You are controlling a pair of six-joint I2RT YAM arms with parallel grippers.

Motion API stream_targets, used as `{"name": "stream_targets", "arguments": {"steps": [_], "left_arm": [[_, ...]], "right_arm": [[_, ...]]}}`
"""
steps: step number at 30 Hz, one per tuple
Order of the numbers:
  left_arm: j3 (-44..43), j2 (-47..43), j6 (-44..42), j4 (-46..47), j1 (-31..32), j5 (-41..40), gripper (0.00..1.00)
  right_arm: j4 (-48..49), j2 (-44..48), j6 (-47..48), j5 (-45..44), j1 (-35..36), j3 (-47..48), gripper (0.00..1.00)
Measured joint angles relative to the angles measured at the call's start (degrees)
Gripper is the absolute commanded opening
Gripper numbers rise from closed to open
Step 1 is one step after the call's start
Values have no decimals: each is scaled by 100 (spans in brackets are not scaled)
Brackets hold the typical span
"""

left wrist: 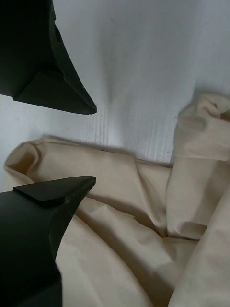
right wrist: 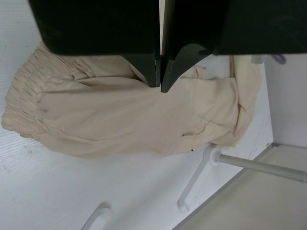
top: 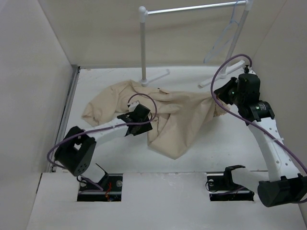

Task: Place the trousers on the hanger
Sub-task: Flatten out the trousers at the center of the board.

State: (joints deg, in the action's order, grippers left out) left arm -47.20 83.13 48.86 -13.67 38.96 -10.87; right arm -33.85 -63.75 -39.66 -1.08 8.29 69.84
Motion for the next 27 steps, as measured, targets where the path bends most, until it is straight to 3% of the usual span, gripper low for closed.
{"name": "stream_targets", "arguments": {"steps": [3, 4, 6, 8, 12, 15, 18, 20, 24, 27], "left_arm": [[-31, 562, 33, 304, 20, 192, 39], [-63, 732, 37, 365, 37, 203, 33], [-234, 901, 72, 518, 81, 249, 9], [-291, 1012, 122, 608, 125, 275, 2], [-101, 262, 348, 146, 181, 31, 0], [-164, -1676, 564, -833, 225, -461, 0], [-1064, -3491, 896, -1912, 409, -1091, 0], [-1915, -4181, 1193, -2557, 627, -1453, 0], [-3069, -4666, 1633, -3713, 911, -1947, 2], [-3250, -4391, 1665, -4415, 855, -2135, 4]], "right_arm": [[-17, 142, 11, 2, 0, -90, 7], [-17, 168, 22, 2, 0, -109, 7], [-26, 205, 31, 2, -2, -140, 7], [-24, 212, 46, 7, -11, -144, 7], [-22, 210, 122, 7, -122, -142, 7], [-9, 173, 162, 4, -308, -144, 7], [2, 76, 175, -7, -463, -144, 6], [4, 17, 173, -44, -501, -146, 6], [96, -2, 144, -61, -520, -273, 6], [118, -42, 118, -68, -601, -319, 6]]}}
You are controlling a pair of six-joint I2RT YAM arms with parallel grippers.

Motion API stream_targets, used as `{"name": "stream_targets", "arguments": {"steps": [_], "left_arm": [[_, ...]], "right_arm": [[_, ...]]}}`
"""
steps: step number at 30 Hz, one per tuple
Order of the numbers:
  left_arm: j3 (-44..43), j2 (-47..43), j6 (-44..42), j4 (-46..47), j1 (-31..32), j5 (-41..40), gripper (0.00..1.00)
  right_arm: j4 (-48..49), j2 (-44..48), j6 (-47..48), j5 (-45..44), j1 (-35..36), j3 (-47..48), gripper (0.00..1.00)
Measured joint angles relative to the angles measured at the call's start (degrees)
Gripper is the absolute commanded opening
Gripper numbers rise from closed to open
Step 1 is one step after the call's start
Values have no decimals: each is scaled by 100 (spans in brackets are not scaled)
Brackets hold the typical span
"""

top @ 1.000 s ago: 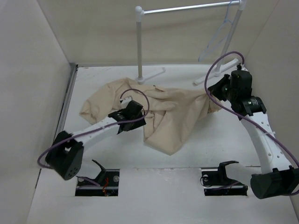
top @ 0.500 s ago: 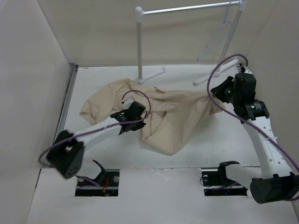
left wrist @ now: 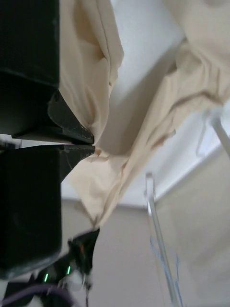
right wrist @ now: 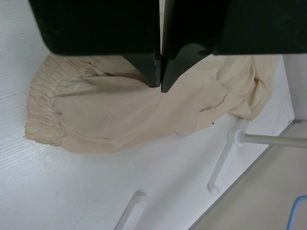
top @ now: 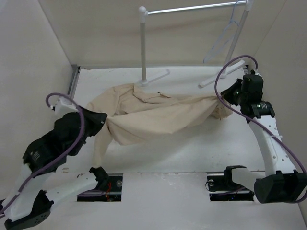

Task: Place the trousers on the hanger
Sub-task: Flatten out the trousers at the center of the board.

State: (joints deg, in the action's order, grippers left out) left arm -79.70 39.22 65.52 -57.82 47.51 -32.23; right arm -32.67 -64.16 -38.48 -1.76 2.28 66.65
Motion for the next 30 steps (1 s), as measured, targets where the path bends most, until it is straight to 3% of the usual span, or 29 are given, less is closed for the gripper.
{"name": "stream_targets", "arguments": {"steps": [4, 8, 10, 12, 15, 18, 22, 24, 25, 28, 30], "left_arm": [[26, 1191, -503, -282, -732, 72, 4], [540, 2636, -1329, 686, -2083, 776, 8], [743, 3482, -1696, 1158, -2728, 1215, 16], [776, 4376, -2035, 1576, -3283, 1576, 28], [717, 5377, -2470, 1958, -3842, 1947, 44], [713, 5466, -2761, 1985, -4026, 2024, 50], [964, 4201, -2929, 2013, -3786, 1978, 42], [1375, 3042, -2903, 1886, -3281, 1843, 38], [1602, 2463, -2804, 1764, -2885, 1779, 37], [2302, 1386, -2315, 1259, -1692, 1620, 38], [2813, 1351, -1912, 968, -1169, 1469, 44]], "right_arm": [[79, -382, 2, -24, -173, 42, 6], [114, -1121, -13, -105, -321, 210, 7], [116, -1438, -15, -164, -345, 317, 9], [90, -1700, -24, -254, -343, 463, 16], [42, -2000, -57, -358, -343, 822, 41], [57, -2031, -28, -485, -293, 1060, 58], [92, -1445, 22, -595, 39, 859, 67], [155, -892, 46, -603, 323, 525, 66], [173, -577, 66, -601, 487, 323, 58], [225, 133, 118, -562, 903, -190, 20], [262, 404, 94, -483, 1150, -481, 15]]}}
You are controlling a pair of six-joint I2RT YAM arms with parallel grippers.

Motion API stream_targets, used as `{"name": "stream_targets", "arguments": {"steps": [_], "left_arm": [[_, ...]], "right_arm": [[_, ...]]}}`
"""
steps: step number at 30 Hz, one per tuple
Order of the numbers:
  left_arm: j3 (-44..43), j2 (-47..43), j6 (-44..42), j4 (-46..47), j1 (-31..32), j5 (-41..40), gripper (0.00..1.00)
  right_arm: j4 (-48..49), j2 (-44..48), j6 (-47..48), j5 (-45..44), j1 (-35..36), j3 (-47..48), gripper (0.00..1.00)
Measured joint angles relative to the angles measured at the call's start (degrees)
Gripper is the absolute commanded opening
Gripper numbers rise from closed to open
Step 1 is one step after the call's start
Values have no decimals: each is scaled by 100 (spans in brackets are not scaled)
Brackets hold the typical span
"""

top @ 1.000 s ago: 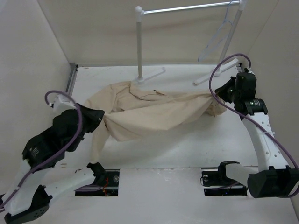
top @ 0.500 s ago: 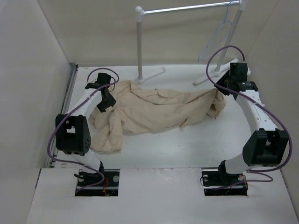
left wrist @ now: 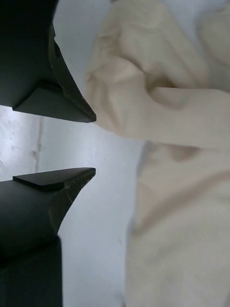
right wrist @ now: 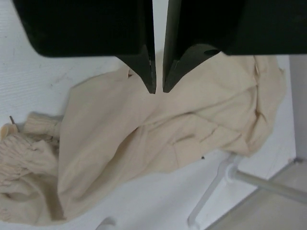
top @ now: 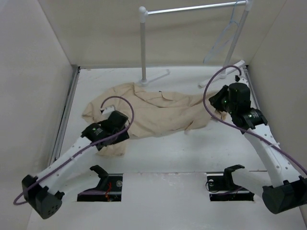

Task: Place the trousers on the hanger
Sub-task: Flatten out the trousers at the center of the board.

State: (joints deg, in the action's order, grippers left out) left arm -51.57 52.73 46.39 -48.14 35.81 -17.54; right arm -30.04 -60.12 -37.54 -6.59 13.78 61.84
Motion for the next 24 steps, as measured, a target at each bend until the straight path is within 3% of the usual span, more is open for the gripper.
{"name": "stream_targets", "arguments": {"steps": [3, 6, 8, 11, 13, 18, 24], "left_arm": [[636, 588, 520, -251, 516, -118, 49], [918, 1207, 791, -273, 734, -203, 50], [925, 1515, 859, -184, 780, -280, 49], [925, 1954, 885, 39, 809, -385, 21], [925, 2083, 874, 142, 835, -404, 10], [584, 1434, 951, 46, 1010, -79, 5], [-872, -142, 1482, 251, 1353, 780, 7]], "right_arm": [[46, 186, -26, 155, 472, -424, 26], [59, 348, -98, 306, 1075, -935, 53], [63, 518, -216, 389, 1338, -1349, 59], [81, 798, -437, 455, 1408, -1930, 62], [122, 929, -588, 487, 1408, -2240, 62], [262, 876, -750, 535, 1381, -2597, 63], [455, 538, -719, 557, 1285, -2503, 63]]}}
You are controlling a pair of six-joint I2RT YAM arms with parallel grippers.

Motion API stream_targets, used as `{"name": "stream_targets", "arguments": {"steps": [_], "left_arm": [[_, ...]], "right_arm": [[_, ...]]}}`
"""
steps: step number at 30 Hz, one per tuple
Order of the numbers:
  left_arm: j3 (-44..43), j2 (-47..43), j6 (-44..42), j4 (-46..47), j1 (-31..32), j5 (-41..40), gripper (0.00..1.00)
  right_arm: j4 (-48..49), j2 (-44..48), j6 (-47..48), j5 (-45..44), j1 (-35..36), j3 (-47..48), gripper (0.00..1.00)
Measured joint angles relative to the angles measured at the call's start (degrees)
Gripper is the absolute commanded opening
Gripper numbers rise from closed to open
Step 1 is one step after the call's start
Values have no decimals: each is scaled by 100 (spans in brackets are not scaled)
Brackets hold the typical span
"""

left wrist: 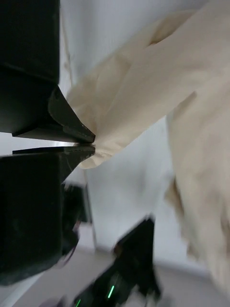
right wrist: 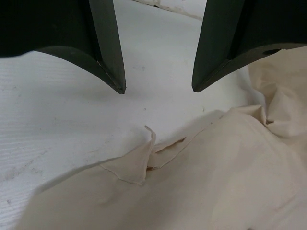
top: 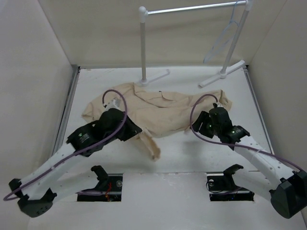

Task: Place the trousers on the hanger
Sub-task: Flatten out the trousers at the center of the board.

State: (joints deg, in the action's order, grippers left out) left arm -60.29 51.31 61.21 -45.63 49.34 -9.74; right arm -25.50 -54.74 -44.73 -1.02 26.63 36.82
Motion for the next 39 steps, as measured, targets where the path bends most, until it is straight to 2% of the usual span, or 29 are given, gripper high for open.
{"name": "stream_targets", "arguments": {"steps": [3, 5, 12, 13, 15, 17, 18, 19, 22, 25, 26, 28, 31, 34, 36, 37, 39], "left_arm": [[-107, -758, 278, 59, -170, 339, 7], [52, -1191, 391, -142, -717, 474, 7], [1582, -1869, 354, -807, -3694, 1082, 5], [1731, -1921, 260, -918, -4019, 1117, 7], [1917, -2024, -57, -1209, -4675, 1069, 28], [1917, -2055, -385, -1447, -5209, 857, 41], [1880, -2072, -527, -1519, -5442, 721, 56], [1799, -2063, -732, -1554, -5685, 520, 56], [1563, -1906, -942, -1377, -5864, 321, 56], [1416, -1377, -973, -791, -5877, 216, 56], [1434, -1110, -968, -533, -5851, 227, 56], [1499, -433, -966, 66, -5792, 278, 56], [1508, 828, -953, 975, -5672, 402, 55], [1482, 2039, -942, 1624, -5455, 531, 55], [1445, 2638, -929, 1878, -5331, 564, 50], [1410, 2892, -925, 1980, -5285, 581, 44], [1287, 3335, -885, 2120, -5276, 586, 16]], "right_arm": [[37, -221, 42, 2, -4, 205, 64], [52, -317, 79, 7, -33, 356, 65], [81, -437, 236, 85, -164, 772, 67], [92, -435, 264, 105, -197, 778, 67], [87, -428, 317, 140, -293, 776, 68], [87, -417, 376, 192, -424, 774, 69], [87, -411, 400, 219, -479, 772, 69], [87, -411, 426, 249, -546, 772, 69], [87, -411, 450, 308, -562, 772, 64], [90, -417, 509, 363, -551, 769, 28], [90, -424, 505, 380, -525, 772, 19], [90, -450, 492, 393, -461, 769, 15], [83, -463, 487, 402, -291, 769, 21], [68, -411, 468, 404, -219, 761, 46], [50, -293, 468, 402, -245, 721, 59], [28, -214, 472, 402, -293, 708, 62], [15, -72, 485, 402, -426, 695, 64]]}}
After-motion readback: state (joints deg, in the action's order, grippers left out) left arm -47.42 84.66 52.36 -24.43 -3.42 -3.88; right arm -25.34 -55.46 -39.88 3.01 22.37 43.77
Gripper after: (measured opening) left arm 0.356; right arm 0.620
